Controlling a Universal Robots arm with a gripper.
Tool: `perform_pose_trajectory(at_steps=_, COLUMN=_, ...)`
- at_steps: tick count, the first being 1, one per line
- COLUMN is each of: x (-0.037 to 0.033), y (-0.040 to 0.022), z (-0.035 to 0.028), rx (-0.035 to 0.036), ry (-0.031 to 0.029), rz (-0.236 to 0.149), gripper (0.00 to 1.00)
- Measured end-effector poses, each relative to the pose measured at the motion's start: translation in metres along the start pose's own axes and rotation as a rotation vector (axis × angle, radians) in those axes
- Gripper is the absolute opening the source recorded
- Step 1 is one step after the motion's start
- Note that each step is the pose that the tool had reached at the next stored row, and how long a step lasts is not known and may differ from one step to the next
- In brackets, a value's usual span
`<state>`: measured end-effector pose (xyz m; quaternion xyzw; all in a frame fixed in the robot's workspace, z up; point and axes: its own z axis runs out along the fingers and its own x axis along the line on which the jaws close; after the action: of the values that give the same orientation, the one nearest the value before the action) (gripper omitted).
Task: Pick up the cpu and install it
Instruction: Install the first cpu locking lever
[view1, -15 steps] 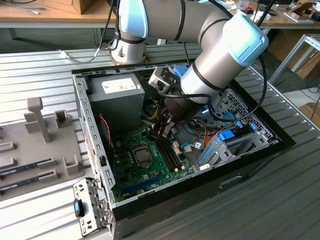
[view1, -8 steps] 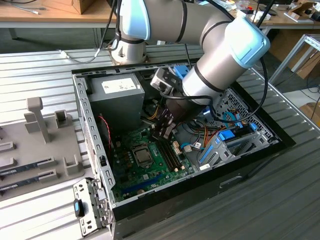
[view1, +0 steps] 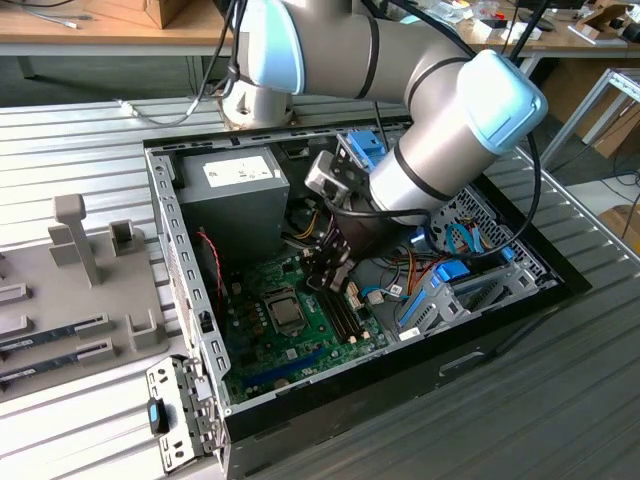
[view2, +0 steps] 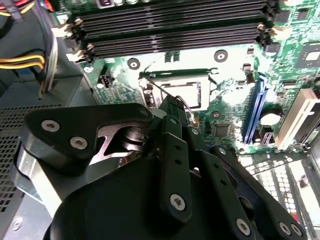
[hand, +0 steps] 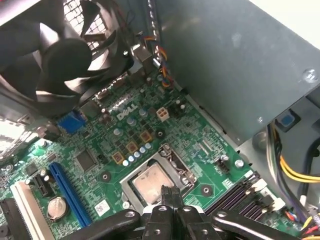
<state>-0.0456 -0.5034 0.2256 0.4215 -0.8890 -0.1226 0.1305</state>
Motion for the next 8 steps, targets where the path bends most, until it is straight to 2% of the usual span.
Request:
perform_pose_trajectory(at_steps=3, x=0.0033, y=-0.0053, z=0.0045, rx=0.0, ry=0.0002, rz=0.0, gripper=0.11)
perform_pose_trajectory(at_steps=8, x=0.0041, y=-0.0111, z=0.0136, rx=0.0003, ry=0.0006, rz=0.0, gripper=0.11)
